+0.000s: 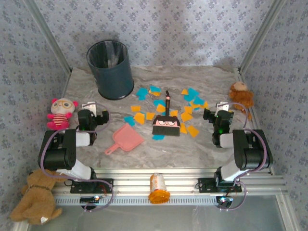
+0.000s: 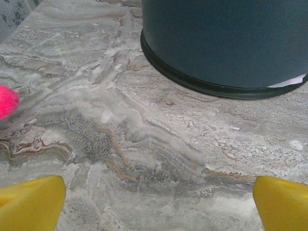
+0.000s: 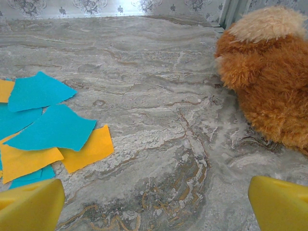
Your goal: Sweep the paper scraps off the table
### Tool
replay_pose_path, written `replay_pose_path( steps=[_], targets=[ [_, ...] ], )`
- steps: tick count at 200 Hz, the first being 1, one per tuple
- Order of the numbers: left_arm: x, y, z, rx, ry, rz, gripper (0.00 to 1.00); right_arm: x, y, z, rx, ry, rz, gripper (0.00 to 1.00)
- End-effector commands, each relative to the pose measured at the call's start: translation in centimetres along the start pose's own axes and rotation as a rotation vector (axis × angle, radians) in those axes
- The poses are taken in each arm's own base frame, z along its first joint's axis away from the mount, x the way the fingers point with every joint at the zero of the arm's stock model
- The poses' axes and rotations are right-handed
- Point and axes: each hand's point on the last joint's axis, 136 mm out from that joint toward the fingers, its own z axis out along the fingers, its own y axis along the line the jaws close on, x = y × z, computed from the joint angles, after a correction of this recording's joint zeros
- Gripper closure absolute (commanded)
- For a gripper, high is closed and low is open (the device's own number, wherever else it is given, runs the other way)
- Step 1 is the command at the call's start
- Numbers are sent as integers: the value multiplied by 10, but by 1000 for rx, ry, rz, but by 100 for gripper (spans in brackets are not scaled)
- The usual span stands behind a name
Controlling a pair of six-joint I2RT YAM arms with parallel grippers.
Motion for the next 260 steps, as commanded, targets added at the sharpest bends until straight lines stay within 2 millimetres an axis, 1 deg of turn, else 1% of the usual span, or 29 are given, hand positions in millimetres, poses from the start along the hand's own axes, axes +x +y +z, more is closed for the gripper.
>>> replay_pose_path(
  steps=[1, 8, 13, 21, 41, 44, 45, 47, 48, 56, 61, 72, 78, 83, 84, 90, 102, 117, 137, 151, 172, 191, 200, 219, 236, 249, 256, 260],
  targets=[
    [-18, 6, -1, -43, -62, -21, 0, -5, -3, 1, 24, -17, -8, 0],
    [-21, 10, -5, -67, -73, -30, 0, -8, -6, -3, 44, -29, -4, 0],
    [-24, 13, -7, -83, -75, -37, 0, -7, -5, -5, 39, -23, -3, 0],
    [-27, 19, -12, -117, -76, -50, 1, -12, -4, -8, 21, -46, -4, 0],
    [-34, 35, -26, -212, -51, -108, 1, -12, -2, -12, 20, -61, -12, 0],
    [-36, 36, -28, -222, -45, -119, 0, -12, -2, -12, 20, -61, -16, 0],
    [-40, 37, -29, -229, -56, -123, 0, -12, -2, -12, 21, -61, -17, 0],
    [-37, 38, -30, -235, -34, -130, 0, -13, -2, -12, 28, -62, -20, 0],
    [-42, 39, -31, -238, -46, -136, 0, -14, -3, -12, 32, -63, -21, 0],
    [-42, 42, -36, -263, -4, -167, 0, -18, -8, -14, 93, -53, -29, 0],
    [-44, 43, -40, -270, 10, -191, 0, -21, -11, -16, 119, -41, -29, 0],
    [-44, 43, -46, -279, 52, -254, 0, -27, -15, -18, 135, -12, -14, 0],
    [-44, 40, -49, -270, 68, -296, 1, -29, -18, -21, 148, 10, 1, 0],
    [-40, 38, -51, -267, 96, -326, 1, -29, -20, -22, 156, 29, 21, 0],
    [-42, 36, -51, -258, 92, -335, 1, -30, -20, -23, 156, 31, 24, 0],
    [-41, 30, -52, -237, 124, -369, 1, -32, -22, -26, 160, 48, 44, 0],
    [-38, 12, -55, -175, 202, -398, 1, -37, -24, -34, 154, 85, 101, 0],
    [-34, -16, -59, -106, 306, -387, 1, -42, -24, -45, 144, 139, 139, 0],
    [-30, -53, -66, -56, 416, -328, 1, -49, -22, -60, 127, 193, 175, 0],
    [-29, -76, -70, -32, 471, -272, 1, -51, -17, -69, 102, 224, 196, 0],
    [-29, -119, -74, 43, 529, -176, 4, -49, -8, -82, 55, 269, 223, 0],
    [-30, -158, -74, 105, 567, -96, 12, -44, 4, -89, 4, 314, 239, 0],
    [-30, -175, -73, 126, 587, -64, 18, -42, 9, -92, -16, 331, 243, 0],
    [-31, -214, -70, 174, 618, -1, 27, -39, 16, -95, -32, 351, 231, 0],
    [-30, -249, -67, 208, 635, 52, 30, -36, 17, -95, -31, 355, 222, 0],
    [-29, -271, -63, 219, 635, 89, 32, -35, 17, -95, -30, 359, 221, 0],
    [-29, -283, -60, 228, 636, 105, 34, -35, 17, -95, -31, 361, 219, 0],
    [-26, -287, -60, 224, 651, 121, 35, -35, 18, -95, -31, 361, 218, 0]
  ],
)
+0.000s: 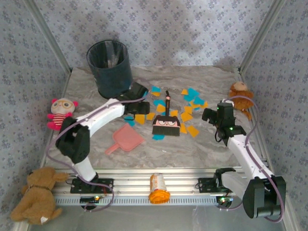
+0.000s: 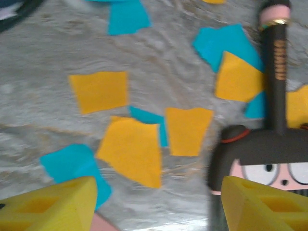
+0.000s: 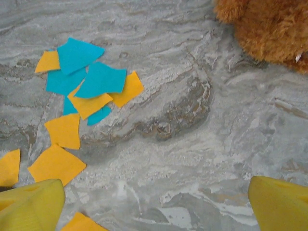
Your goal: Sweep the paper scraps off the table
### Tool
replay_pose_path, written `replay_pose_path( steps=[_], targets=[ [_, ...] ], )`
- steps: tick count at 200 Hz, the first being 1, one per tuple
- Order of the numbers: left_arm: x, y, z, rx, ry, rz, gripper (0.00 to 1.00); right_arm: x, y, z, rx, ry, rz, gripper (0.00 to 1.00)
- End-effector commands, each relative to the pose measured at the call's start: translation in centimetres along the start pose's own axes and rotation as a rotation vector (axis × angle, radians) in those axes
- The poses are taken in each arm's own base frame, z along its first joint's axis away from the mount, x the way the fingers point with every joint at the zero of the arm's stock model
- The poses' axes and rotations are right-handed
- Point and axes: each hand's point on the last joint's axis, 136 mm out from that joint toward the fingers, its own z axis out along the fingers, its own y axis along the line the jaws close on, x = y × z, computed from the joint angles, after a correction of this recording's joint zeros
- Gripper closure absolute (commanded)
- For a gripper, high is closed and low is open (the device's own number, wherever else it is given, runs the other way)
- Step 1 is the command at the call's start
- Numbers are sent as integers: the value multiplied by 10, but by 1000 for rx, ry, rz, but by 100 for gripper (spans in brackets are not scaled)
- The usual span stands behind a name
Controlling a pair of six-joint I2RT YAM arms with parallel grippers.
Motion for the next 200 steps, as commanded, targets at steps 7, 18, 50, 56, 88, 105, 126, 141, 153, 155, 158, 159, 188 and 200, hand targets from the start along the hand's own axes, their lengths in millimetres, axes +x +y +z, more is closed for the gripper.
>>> replay_pose_path(
  steps=[7, 18, 50, 56, 88, 105, 126, 141, 153, 155, 158, 159, 188, 200],
  targets=[
    [1, -30, 8, -34, 59, 72, 36, -2, 2, -6, -6, 15, 17, 0],
    [-5, -44, 16, -30, 60, 87, 37, 0, 2, -6, -4, 20, 16, 0],
    [-13, -74, 44, -33, 64, 92, 41, 7, 0, -5, 0, 31, 34, 0],
    [-14, -78, 48, -33, 68, 91, 42, 8, 0, -5, -1, 34, 39, 0],
    [-17, -99, 71, -24, 86, 99, 49, 17, -1, -5, -9, 51, 47, 0],
    [-14, -104, 81, -22, 99, 103, 52, 20, -2, -4, -5, 55, 50, 0],
    [-14, -109, 91, -20, 113, 118, 56, 22, -3, -4, -2, 62, 49, 0],
    [-14, -110, 97, -32, 126, 126, 56, 23, -4, -5, 1, 64, 49, 0],
    [-12, -111, 102, -38, 138, 127, 56, 23, -4, -5, 0, 64, 51, 0],
    [-12, -111, 103, -36, 139, 128, 56, 22, -3, -5, 0, 63, 51, 0],
    [-11, -112, 104, -33, 142, 128, 56, 22, -3, -5, -1, 61, 51, 0],
    [-11, -112, 104, -33, 144, 128, 56, 22, -3, -5, -1, 62, 51, 0],
    [-8, -117, 114, -19, 167, 130, 57, 23, -3, -5, -2, 64, 52, 0],
    [-6, -118, 116, -18, 176, 131, 58, 23, -3, -5, -1, 66, 52, 0]
  ],
)
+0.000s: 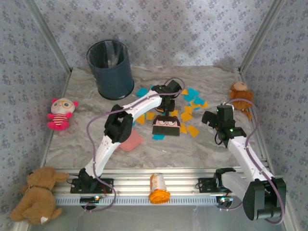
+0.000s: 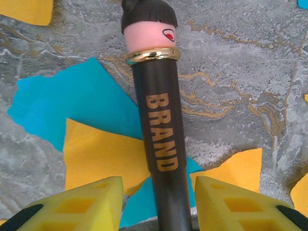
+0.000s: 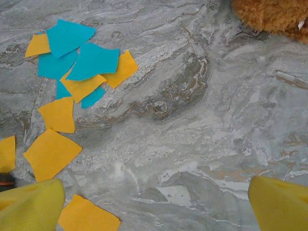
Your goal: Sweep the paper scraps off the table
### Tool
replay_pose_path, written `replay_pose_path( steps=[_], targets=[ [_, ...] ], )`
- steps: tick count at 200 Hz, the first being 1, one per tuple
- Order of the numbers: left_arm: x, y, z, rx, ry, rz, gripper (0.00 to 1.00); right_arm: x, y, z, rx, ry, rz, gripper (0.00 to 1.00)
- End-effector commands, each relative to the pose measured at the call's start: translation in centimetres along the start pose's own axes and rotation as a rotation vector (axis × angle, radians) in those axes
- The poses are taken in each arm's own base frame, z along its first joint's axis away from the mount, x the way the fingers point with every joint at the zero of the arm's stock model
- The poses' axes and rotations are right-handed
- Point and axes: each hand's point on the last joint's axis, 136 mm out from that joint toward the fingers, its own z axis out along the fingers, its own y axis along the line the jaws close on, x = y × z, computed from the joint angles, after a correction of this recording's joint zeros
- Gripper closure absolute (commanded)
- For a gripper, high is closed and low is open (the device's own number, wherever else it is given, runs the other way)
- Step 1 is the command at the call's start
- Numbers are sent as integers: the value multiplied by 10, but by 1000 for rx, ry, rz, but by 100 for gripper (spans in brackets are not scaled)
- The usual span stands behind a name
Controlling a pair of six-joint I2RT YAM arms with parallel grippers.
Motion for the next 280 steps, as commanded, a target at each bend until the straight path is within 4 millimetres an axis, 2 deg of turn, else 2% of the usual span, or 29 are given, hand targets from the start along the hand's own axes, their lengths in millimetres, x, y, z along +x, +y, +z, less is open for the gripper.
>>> replay_pose_path(
  steps=[1, 22, 132, 156, 186, 219, 236, 254, 280],
  targets=[
    [9, -5, 4, 3, 48, 20, 58, 6, 0, -2, -4, 15, 12, 0],
    [14, -7, 8, 14, 68, 19, 64, 8, 0, -2, -4, 19, 16, 0],
    [38, -12, 26, 13, 138, 16, 65, 14, 0, 4, -3, 43, 12, 0],
    [39, -14, 24, 16, 133, 24, 71, 14, 1, 4, -7, 51, 11, 0],
    [25, -16, 8, 29, 80, 48, 76, 11, 4, 2, -17, 48, 13, 0],
    [0, -20, -25, 51, -23, 104, 79, 8, 11, 0, -57, 53, 28, 0],
    [-15, -24, -46, 81, -88, 166, 78, 12, 24, -2, -128, 92, 33, 0],
    [-28, -26, -67, 96, -156, 238, 78, 8, 34, -4, -196, 101, 52, 0],
    [-35, -29, -89, 121, -227, 382, 79, 0, 55, -7, -341, 114, 77, 0]
  ],
)
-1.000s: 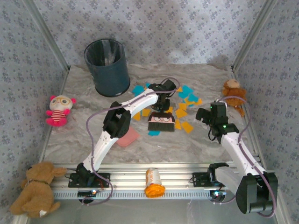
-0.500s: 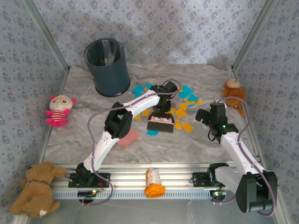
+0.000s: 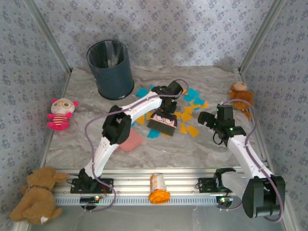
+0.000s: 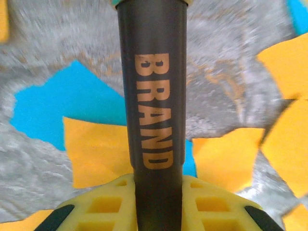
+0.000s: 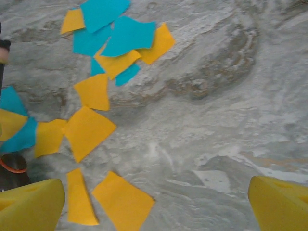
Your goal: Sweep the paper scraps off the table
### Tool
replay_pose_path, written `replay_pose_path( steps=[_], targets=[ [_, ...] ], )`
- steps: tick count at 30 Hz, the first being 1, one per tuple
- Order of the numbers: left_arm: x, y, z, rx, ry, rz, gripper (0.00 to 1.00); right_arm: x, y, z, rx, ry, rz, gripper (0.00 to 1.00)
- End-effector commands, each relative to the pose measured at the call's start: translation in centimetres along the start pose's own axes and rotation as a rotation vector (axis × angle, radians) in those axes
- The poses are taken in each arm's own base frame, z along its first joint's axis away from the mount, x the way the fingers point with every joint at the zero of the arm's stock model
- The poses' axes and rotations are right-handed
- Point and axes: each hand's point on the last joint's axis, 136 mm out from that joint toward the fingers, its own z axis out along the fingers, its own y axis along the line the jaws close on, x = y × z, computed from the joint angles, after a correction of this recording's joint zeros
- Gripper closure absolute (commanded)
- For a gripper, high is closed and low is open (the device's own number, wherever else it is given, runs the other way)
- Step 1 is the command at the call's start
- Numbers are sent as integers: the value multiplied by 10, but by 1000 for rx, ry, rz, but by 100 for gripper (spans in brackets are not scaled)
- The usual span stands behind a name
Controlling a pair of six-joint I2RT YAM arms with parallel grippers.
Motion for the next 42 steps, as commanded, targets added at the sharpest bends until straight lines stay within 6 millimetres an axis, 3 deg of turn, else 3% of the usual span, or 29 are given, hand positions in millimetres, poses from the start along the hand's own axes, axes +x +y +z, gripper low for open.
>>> replay_pose_path(
  steps=[1, 10, 18, 33, 38, 42],
  targets=[
    [-42, -8, -62, 39, -194, 179, 79, -13, 32, -6, -187, 15, 33, 0],
    [-37, -27, -86, 233, -380, 422, 80, -43, 75, -6, -473, -9, 69, 1],
    [-25, -40, -96, 359, -435, 510, 81, -62, 110, -5, -648, 0, 67, 11],
    [-21, -58, -108, 446, -469, 563, 81, -64, 147, 18, -755, 74, 74, 32],
    [-19, -62, -108, 452, -476, 577, 81, -60, 154, 27, -758, 112, 73, 44],
    [-19, -63, -110, 453, -480, 584, 81, -56, 159, 33, -763, 138, 71, 45]
  ],
)
